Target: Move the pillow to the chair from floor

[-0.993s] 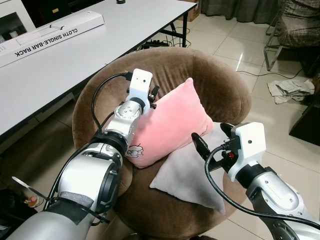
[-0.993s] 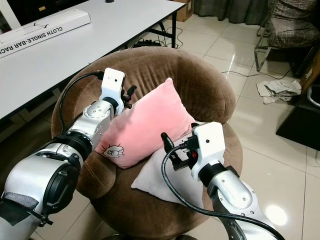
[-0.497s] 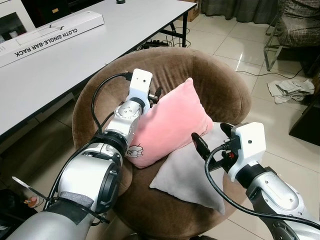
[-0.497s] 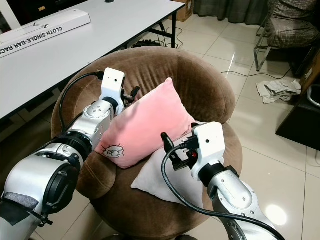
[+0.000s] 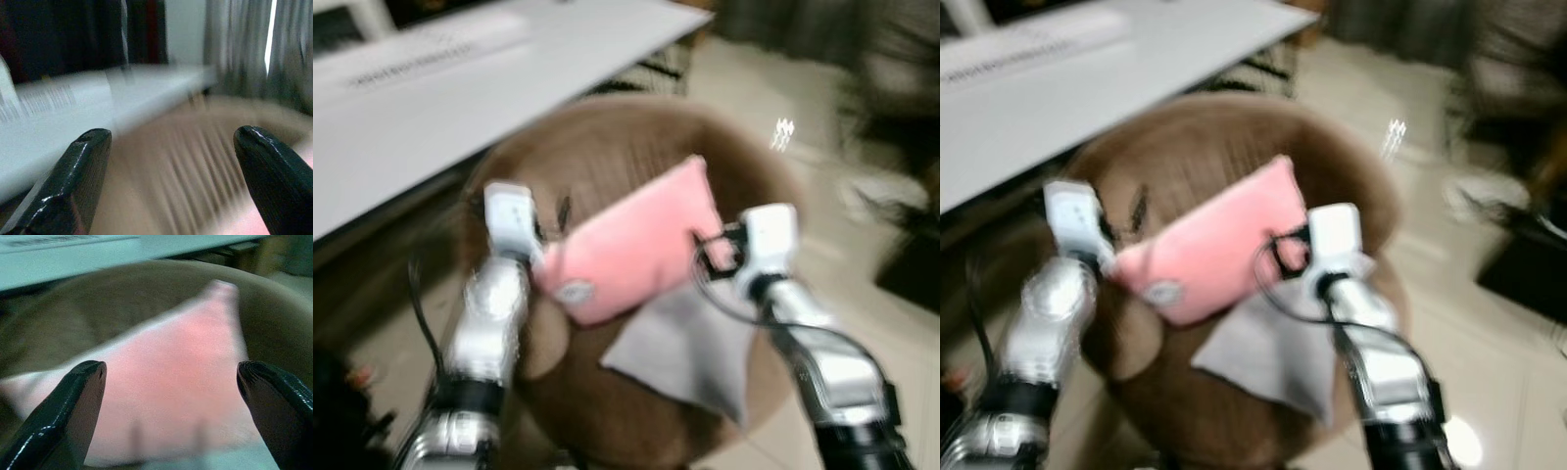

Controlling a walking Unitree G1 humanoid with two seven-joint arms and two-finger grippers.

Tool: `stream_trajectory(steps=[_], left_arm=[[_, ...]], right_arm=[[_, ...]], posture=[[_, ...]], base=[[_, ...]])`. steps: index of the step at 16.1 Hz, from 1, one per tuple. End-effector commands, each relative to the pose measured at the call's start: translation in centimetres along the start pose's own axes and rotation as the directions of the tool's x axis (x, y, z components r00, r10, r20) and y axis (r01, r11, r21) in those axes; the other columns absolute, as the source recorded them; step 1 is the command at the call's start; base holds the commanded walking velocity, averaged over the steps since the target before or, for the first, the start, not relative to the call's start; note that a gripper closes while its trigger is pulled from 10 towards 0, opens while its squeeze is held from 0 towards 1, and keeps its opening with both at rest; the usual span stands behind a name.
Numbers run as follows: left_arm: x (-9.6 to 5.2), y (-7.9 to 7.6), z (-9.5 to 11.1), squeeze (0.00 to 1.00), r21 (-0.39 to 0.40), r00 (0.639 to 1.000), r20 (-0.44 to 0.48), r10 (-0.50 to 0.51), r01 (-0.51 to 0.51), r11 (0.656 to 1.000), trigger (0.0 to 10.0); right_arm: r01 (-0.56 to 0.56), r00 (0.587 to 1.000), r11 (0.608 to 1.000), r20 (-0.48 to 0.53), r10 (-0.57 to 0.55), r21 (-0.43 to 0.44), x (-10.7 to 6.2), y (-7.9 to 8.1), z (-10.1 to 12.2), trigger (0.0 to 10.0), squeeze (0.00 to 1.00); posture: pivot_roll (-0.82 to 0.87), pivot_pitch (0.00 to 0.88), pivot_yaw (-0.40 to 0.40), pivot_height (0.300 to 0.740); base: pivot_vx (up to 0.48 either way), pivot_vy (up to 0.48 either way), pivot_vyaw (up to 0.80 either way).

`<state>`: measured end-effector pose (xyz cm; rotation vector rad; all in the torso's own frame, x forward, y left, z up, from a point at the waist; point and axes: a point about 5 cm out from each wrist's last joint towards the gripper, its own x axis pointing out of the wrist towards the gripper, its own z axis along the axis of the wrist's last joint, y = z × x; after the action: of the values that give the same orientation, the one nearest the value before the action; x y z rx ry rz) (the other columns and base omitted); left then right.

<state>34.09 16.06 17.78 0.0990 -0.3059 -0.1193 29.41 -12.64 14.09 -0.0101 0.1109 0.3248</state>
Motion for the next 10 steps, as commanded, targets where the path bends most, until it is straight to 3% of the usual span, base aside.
stream_trajectory(steps=[1, 5, 10], left_arm=[[0.1, -0.1, 1.0, 0.00, 0.005, 1.000, 0.027, -0.006, 0.006, 1.000, 10.0], [-2.3, -0.5, 0.9, 0.00, 0.008, 0.997, -0.052, -0.050, 0.050, 0.999, 10.0], [-3.6, -2.3, -0.5, 0.00, -0.076, 0.980, -0.154, -0.130, 0.119, 0.990, 10.0]], right_arm=[[0.030, 0.999, 1.000, 0.030, -0.030, -0.005, 0.0, -0.9, 0.5, 10.0, 0.00], [0.059, 0.998, 0.998, 0.036, -0.059, 0.002, 0.5, -1.7, -0.4, 10.0, 0.00], [0.130, 0.991, 0.991, 0.012, -0.130, 0.027, -0.8, -2.6, -1.5, 10.0, 0.00]], posture=[[0.07, 0.000, -0.007, 0.740], [0.07, 0.000, -0.003, 0.740], [0.05, 0.000, 0.033, 0.740]], base=[[0.000, 0.000, 0.00], [0.000, 0.000, 0.00], [0.000, 0.000, -0.77]])
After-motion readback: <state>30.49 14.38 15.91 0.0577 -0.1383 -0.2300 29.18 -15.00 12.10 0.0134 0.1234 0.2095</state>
